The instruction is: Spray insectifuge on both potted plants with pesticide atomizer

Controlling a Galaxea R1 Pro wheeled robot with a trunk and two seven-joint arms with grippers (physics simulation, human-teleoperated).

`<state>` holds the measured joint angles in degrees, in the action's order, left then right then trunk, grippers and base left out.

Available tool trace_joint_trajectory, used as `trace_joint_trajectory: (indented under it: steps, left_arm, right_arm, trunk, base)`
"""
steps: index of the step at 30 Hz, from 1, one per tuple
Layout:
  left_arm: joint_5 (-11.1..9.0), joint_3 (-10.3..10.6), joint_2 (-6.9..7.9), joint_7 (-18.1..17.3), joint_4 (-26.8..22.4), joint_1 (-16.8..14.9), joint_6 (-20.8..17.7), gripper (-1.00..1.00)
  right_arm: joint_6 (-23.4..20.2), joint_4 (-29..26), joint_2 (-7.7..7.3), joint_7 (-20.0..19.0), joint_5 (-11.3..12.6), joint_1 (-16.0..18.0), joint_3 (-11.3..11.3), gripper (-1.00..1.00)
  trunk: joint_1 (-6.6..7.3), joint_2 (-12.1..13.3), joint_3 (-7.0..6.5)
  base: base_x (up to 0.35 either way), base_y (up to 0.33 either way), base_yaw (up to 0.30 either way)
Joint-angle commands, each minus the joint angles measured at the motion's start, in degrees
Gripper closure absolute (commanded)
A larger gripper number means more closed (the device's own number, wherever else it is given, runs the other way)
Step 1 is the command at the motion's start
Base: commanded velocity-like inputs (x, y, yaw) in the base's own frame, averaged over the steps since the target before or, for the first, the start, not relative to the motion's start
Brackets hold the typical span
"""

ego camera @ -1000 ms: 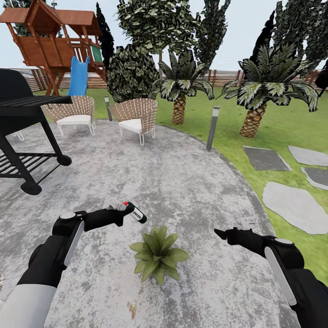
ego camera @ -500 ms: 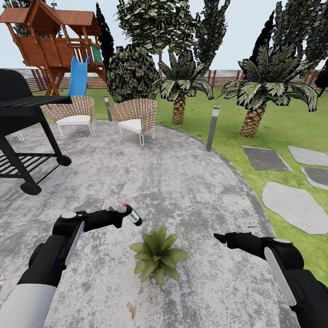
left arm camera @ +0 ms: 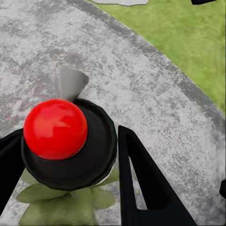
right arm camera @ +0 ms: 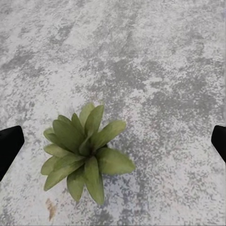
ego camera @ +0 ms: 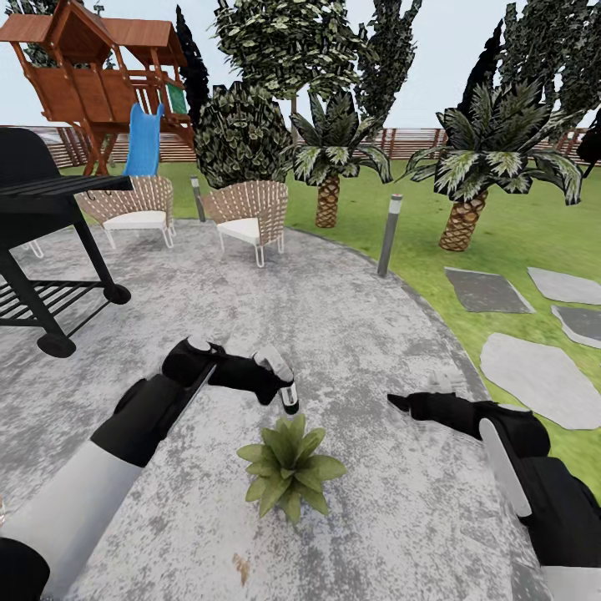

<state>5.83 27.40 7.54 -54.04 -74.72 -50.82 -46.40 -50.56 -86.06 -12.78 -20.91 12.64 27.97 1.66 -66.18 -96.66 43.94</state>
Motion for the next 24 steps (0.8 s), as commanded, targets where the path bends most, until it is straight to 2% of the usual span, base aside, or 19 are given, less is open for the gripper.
trace_joint_trajectory:
  steps: [1, 3, 4, 5, 8, 11, 12, 17, 21, 24]
  left_arm:
    - [0.8, 1.2, -0.01, -1.9, -0.1, -0.6, -0.6, 1.0]
    - [0.8, 3.6, -0.03, -4.2, -0.1, -2.1, -1.5, 1.0]
    - [0.8, 4.6, -0.03, -4.7, -0.1, -2.4, -1.9, 1.0]
    - [0.8, 6.7, -0.01, -5.1, -0.1, -2.7, -2.3, 1.0]
    - [0.8, 10.9, 0.01, -5.5, -0.1, -2.9, -2.6, 1.0]
    - [0.8, 13.5, 0.01, -5.6, -0.3, -2.8, -2.6, 1.0]
    - [0.8, 14.0, 0.01, -5.7, -0.3, -2.7, -2.5, 1.0]
    - [0.9, 14.8, 0.11, -5.8, -0.4, -2.2, -1.7, 1.0]
    - [0.9, 14.8, 0.1, -5.8, -0.4, -1.7, 2.4, 1.0]
    - [0.7, 14.9, 0.1, -5.8, -0.2, -1.7, 3.9, 1.0]
  right_arm:
    - [-0.3, 0.0, 0.05, -0.6, -0.1, 1.1, 0.0, -1.0]
    - [-0.3, -0.1, 0.11, -3.6, 0.0, 2.6, -0.1, -1.0]
    - [-0.3, -0.1, 0.13, -5.8, 0.0, 2.9, -0.1, -1.0]
    - [-0.4, -0.1, 0.15, -9.6, 0.0, 3.7, -0.1, -1.0]
    - [-0.4, -0.1, 0.14, -15.4, 0.0, 4.8, -0.2, -1.0]
    - [-0.4, -0.1, 0.13, -21.4, -0.1, 5.2, -0.2, -1.0]
    - [-0.4, -0.1, 0.13, -23.5, -0.1, 5.2, -0.2, 1.0]
    - [-0.4, -0.1, 0.01, -25.7, -0.1, 5.2, -1.1, 1.0]
    - [-0.3, -0.2, -0.04, -25.9, -0.1, 5.3, -3.1, 1.0]
    - [-0.3, -0.2, -0.05, -25.9, -0.2, 5.3, -4.5, 1.0]
  trunk:
    - [0.0, 0.0, 0.06]
    - [0.0, 0.0, 0.06]
    - [0.0, 0.0, 0.06]
    - [0.0, 0.0, 0.06]
    - [0.0, 0.0, 0.06]
    - [0.0, 0.0, 0.06]
    - [0.0, 0.0, 0.06]
    - [0.0, 0.0, 0.06]
    - [0.0, 0.0, 0.06]
    - [0.0, 0.0, 0.06]
  base:
    - [0.0, 0.0, 0.0]
    - [0.0, 0.0, 0.0]
    - [0.0, 0.0, 0.0]
    - [0.0, 0.0, 0.0]
    - [0.0, 0.0, 0.0]
    - [0.0, 0.0, 0.0]
    - [0.0, 0.0, 0.0]
    - [0.0, 0.0, 0.0]
    - [0.0, 0.0, 0.0]
    - [0.0, 0.0, 0.0]
